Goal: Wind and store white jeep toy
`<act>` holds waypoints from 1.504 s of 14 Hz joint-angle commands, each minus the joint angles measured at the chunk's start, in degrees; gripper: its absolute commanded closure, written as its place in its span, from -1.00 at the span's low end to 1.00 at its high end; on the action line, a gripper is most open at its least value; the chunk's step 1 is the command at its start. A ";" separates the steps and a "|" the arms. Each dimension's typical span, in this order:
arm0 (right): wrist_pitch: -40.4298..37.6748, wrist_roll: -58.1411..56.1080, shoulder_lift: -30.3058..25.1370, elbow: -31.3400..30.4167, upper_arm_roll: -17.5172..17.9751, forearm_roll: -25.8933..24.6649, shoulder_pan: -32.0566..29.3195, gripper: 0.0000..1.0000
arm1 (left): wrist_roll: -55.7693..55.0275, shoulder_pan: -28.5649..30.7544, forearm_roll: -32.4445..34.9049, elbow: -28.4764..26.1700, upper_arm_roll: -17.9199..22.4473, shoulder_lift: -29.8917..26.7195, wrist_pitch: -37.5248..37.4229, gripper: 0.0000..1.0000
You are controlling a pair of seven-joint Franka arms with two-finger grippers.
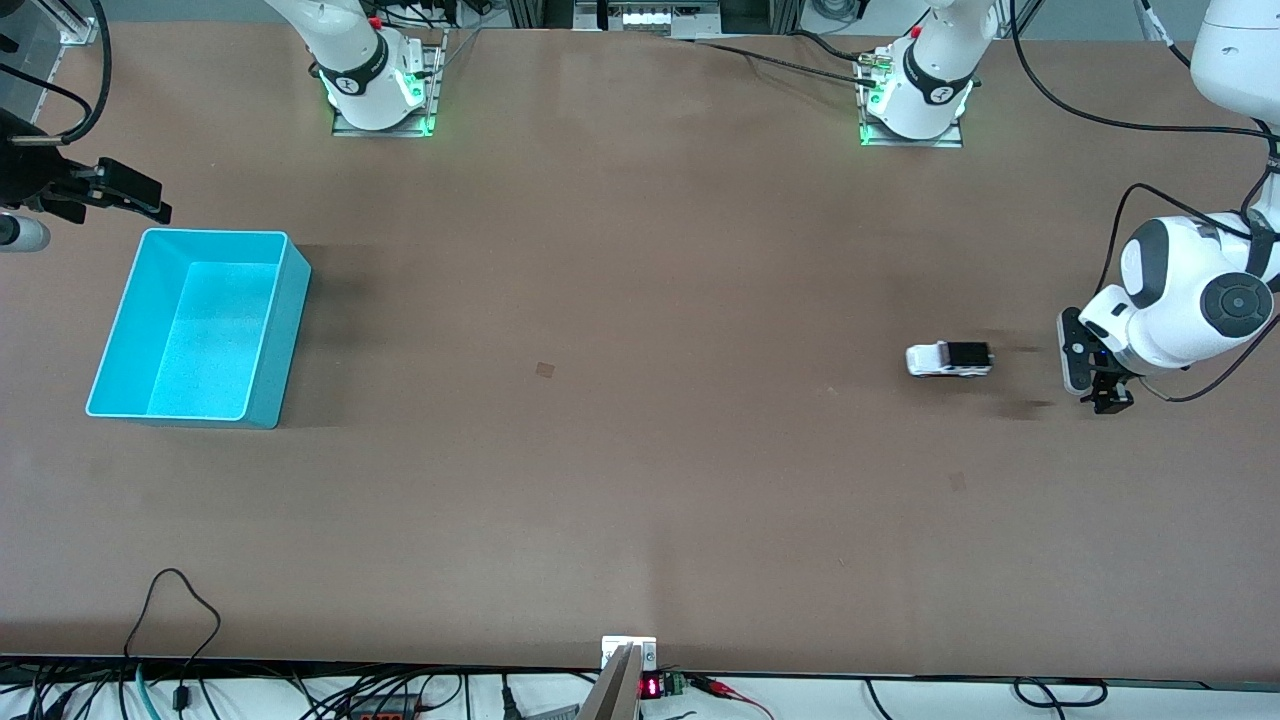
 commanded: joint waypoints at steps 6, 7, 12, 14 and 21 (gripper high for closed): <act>-1.08 -0.18 0.37 1.14 -0.02 0.31 0.01 -1.00 | -0.06 -4.83 -10.19 3.82 -1.95 -6.89 -3.52 -1.00; -1.17 -0.09 0.37 1.14 -0.02 0.31 -0.17 -1.00 | -0.15 -5.97 -12.75 4.96 -1.95 -7.50 -3.52 -1.00; -1.08 -0.09 0.46 1.14 -0.02 0.31 -0.26 -1.00 | -4.18 -10.02 -19.36 7.17 -1.95 -9.18 -3.52 -1.00; -1.08 0.00 0.46 1.14 -0.02 0.31 -0.26 -1.00 | -7.26 -10.99 -19.63 7.17 -1.95 -10.58 -4.04 -1.00; -0.99 -0.09 0.63 1.14 -0.02 0.31 -0.26 -1.00 | -26.30 -13.54 -25.43 10.76 -1.77 -12.70 -6.93 -1.00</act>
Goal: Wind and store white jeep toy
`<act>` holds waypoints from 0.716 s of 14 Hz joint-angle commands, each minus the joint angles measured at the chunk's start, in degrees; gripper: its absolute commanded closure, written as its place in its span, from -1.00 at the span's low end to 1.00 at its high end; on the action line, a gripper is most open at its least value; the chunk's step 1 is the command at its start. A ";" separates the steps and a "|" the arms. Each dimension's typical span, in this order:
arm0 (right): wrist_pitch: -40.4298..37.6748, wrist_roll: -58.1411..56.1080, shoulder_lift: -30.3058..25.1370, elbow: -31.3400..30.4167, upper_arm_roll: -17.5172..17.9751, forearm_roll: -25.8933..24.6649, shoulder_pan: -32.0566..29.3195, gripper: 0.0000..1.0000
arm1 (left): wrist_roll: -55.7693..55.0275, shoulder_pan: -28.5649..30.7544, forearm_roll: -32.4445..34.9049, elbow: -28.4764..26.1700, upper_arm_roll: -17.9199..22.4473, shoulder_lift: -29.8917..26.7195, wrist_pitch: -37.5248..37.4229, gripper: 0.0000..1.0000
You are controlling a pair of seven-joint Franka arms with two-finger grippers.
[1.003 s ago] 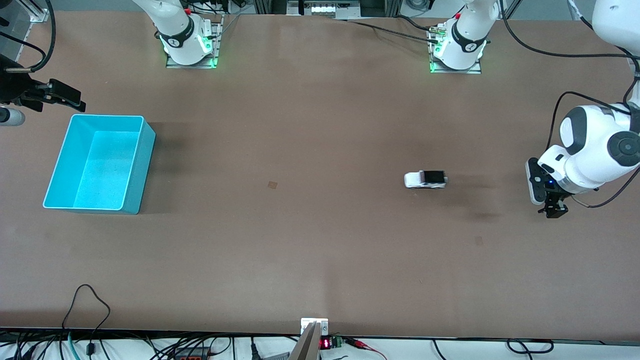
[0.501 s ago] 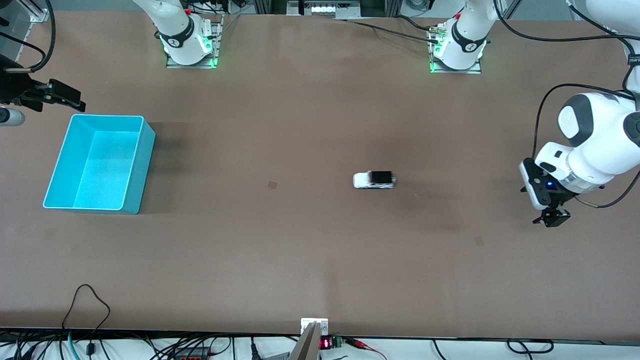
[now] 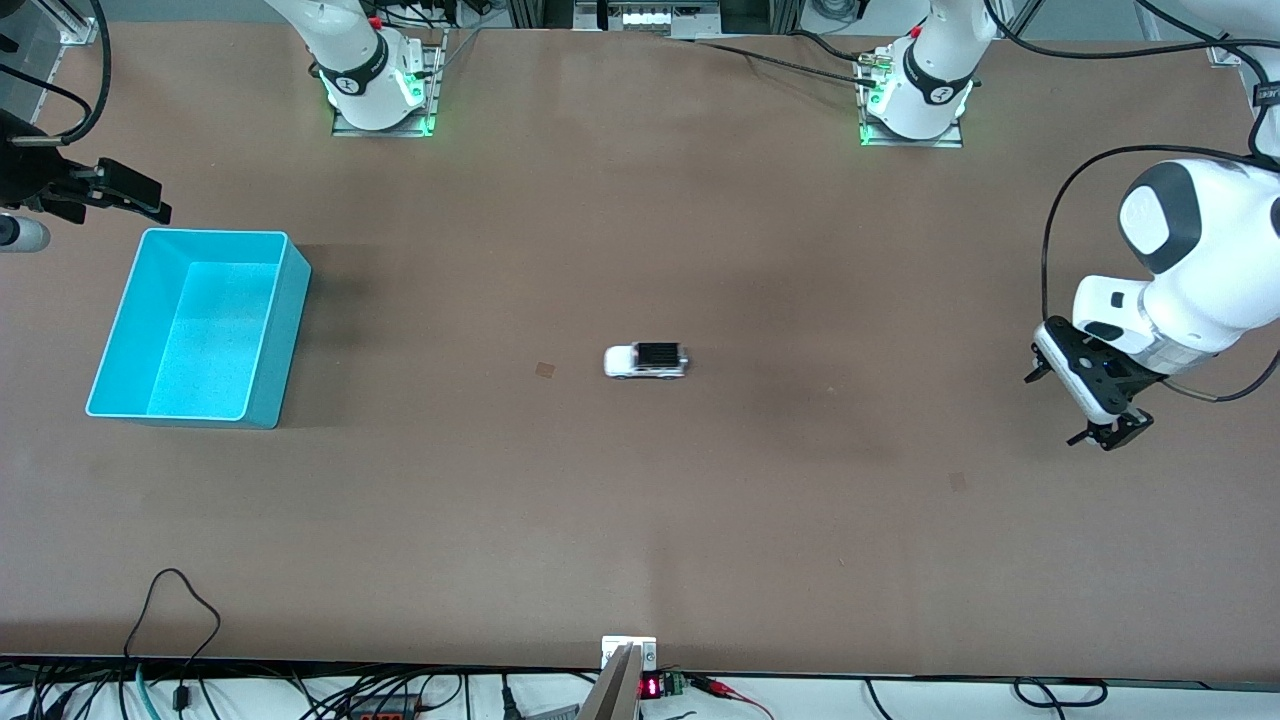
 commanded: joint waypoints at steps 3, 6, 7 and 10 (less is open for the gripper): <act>-0.79 -0.18 0.75 1.23 0.01 0.31 -0.40 -1.00 | -21.32 -3.69 -1.25 3.88 0.55 -1.40 -5.59 -1.00; -0.52 -0.18 0.83 1.23 0.01 0.31 -0.31 -1.00 | -33.73 -5.37 -1.25 4.67 0.73 -2.55 -6.82 -1.00; -0.35 -0.18 0.83 1.32 0.01 0.31 -0.23 -1.00 | -37.50 -5.81 -1.25 5.63 0.99 -2.55 -7.35 -1.00; -0.43 -0.27 1.10 1.50 0.01 0.22 -0.31 -1.00 | -49.54 -6.07 -1.25 8.97 1.26 -2.38 -10.77 -1.00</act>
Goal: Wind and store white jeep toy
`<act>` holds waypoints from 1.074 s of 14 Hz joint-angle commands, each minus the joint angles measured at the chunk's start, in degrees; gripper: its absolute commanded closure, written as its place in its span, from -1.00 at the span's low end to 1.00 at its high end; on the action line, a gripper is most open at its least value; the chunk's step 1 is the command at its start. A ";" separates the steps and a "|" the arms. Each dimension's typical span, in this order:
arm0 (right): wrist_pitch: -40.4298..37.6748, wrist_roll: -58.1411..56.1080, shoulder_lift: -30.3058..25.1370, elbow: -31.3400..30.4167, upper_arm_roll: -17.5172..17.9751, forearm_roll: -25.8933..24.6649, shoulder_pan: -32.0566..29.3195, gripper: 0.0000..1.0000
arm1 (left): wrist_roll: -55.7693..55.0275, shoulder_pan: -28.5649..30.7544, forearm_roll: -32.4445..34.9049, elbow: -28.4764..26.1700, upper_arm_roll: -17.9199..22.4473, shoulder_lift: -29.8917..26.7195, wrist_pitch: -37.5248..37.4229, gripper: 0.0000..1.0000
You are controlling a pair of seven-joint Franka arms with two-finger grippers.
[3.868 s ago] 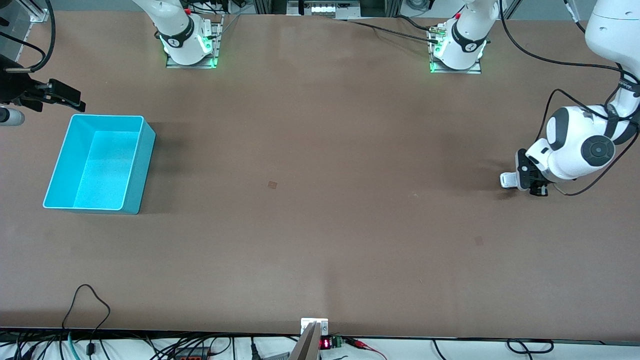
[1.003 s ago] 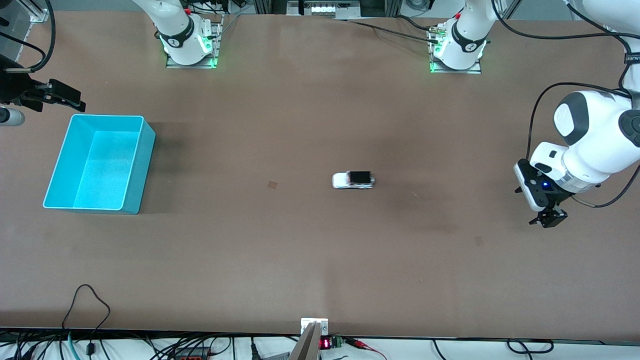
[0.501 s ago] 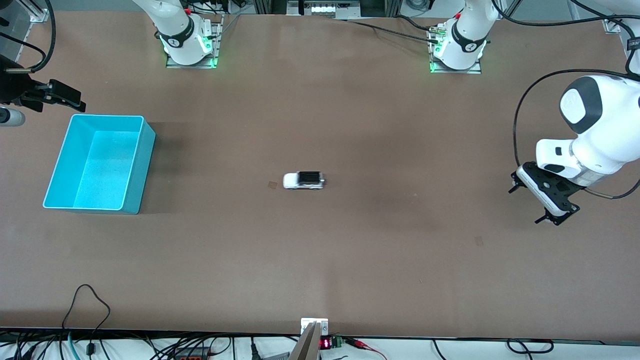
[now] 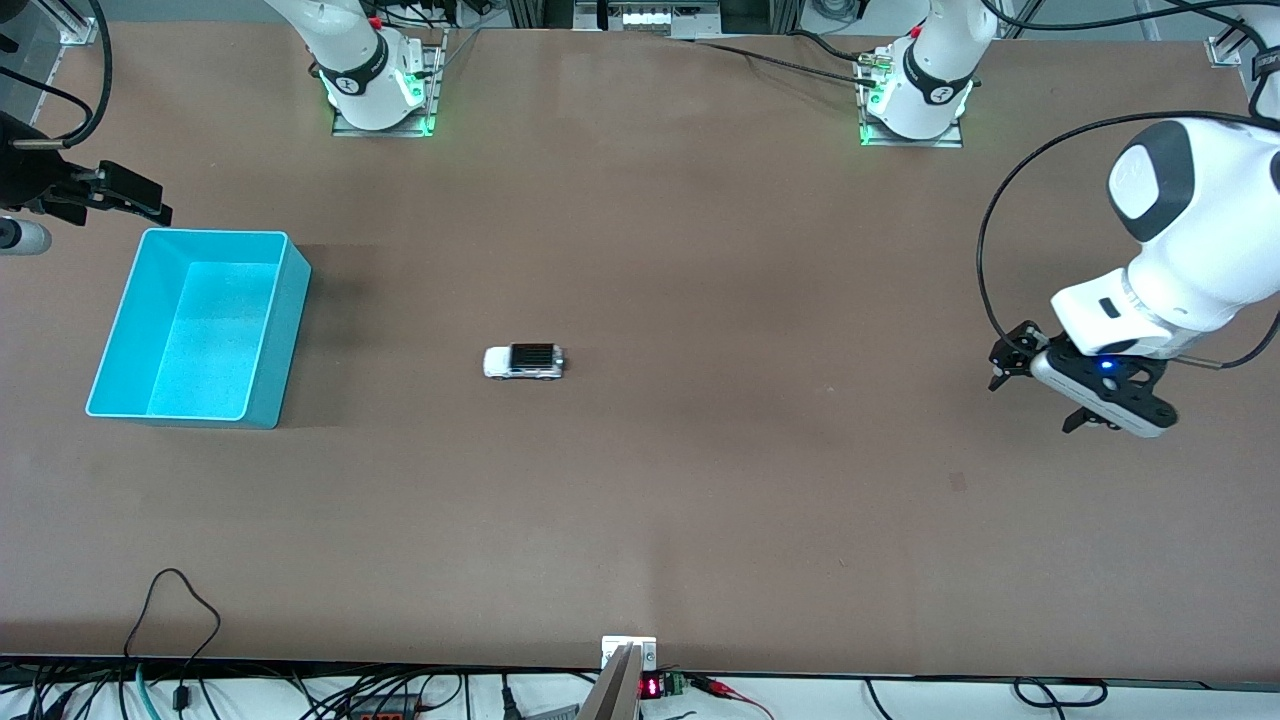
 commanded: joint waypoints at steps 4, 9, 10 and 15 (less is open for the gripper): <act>-0.61 -0.18 1.87 1.50 0.11 -0.40 0.34 -1.00 | -19.41 -3.01 -0.77 9.10 4.00 -0.11 -15.34 -1.00; -1.14 -0.35 6.53 1.15 0.46 0.92 0.69 -1.00 | -22.31 -4.08 -0.94 16.13 8.58 -0.46 -26.50 -1.00; -1.23 -0.96 6.88 1.14 0.54 1.18 0.70 -1.00 | -24.59 -4.16 -0.94 17.71 9.19 -0.46 -28.53 -1.00; -2.11 -1.50 9.34 1.06 0.55 1.27 2.27 -1.00 | -29.71 -7.59 -0.59 20.27 12.45 -1.78 -33.91 -1.00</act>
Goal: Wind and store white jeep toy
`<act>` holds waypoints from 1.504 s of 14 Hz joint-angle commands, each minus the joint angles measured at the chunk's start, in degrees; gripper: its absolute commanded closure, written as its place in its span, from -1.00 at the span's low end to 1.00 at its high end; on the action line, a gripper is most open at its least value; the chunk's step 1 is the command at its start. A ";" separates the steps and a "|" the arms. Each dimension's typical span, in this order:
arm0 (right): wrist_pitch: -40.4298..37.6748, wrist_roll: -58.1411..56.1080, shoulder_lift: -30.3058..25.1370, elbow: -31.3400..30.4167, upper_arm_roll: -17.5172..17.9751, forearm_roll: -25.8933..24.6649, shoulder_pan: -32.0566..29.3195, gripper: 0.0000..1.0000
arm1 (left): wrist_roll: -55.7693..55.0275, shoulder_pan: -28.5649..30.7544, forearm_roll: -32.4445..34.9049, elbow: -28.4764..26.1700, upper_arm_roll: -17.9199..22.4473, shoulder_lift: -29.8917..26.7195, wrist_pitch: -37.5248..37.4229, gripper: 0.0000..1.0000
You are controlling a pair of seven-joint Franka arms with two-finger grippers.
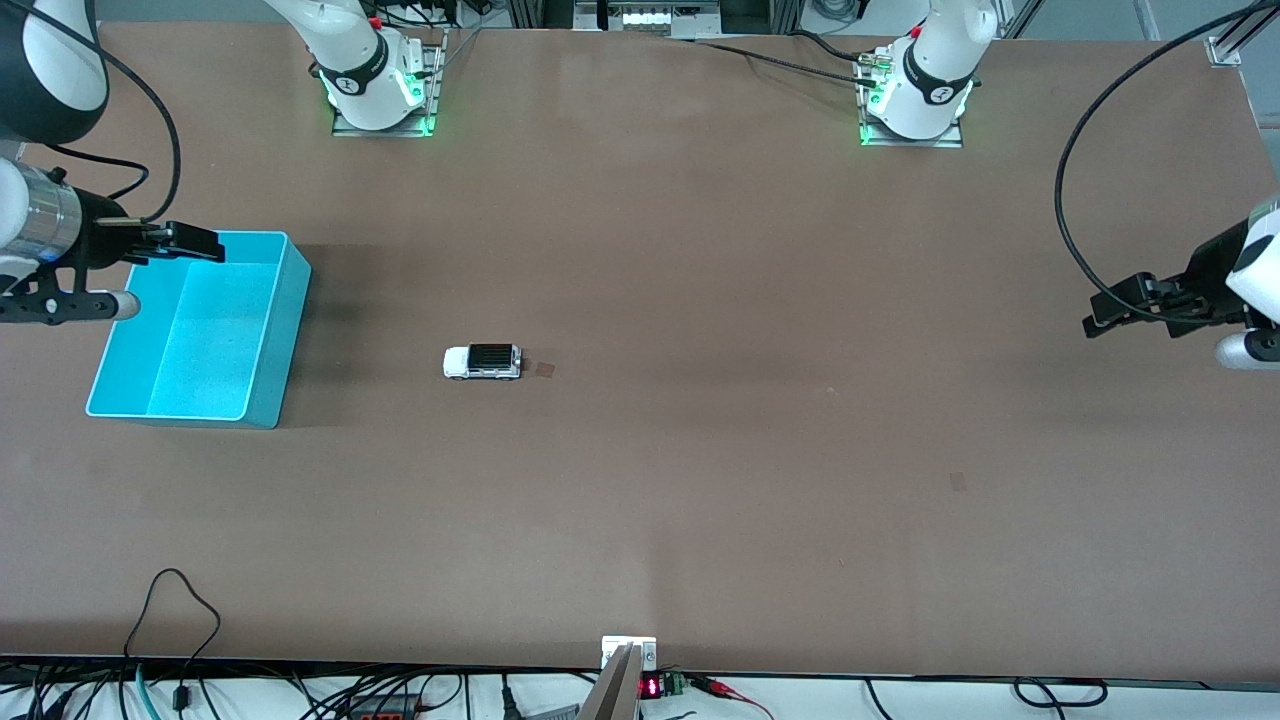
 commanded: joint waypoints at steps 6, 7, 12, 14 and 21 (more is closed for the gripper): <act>3.86 -9.62 -0.31 -4.18 10.07 0.80 -2.61 -1.00 | 0.50 -1.13 -0.32 -2.61 1.86 -1.56 0.66 -1.00; 5.79 -12.78 -1.09 -5.84 12.36 0.80 -3.67 -1.00 | 0.50 -1.13 -0.32 -4.27 1.86 -2.52 1.45 -1.00; 16.95 -28.86 -2.86 -15.24 18.53 0.36 -3.77 -1.00 | 0.23 -1.22 -0.06 -6.23 1.86 -3.41 3.48 -1.00; 22.13 -34.59 -3.39 -19.73 20.11 0.28 -3.77 -1.00 | -0.11 -1.40 0.12 -4.91 1.86 -3.23 2.34 -1.00; 41.46 -44.88 -2.87 -31.69 25.21 -4.27 -3.95 -1.00 | 0.14 -1.22 0.03 -3.67 2.39 -3.14 1.81 -1.00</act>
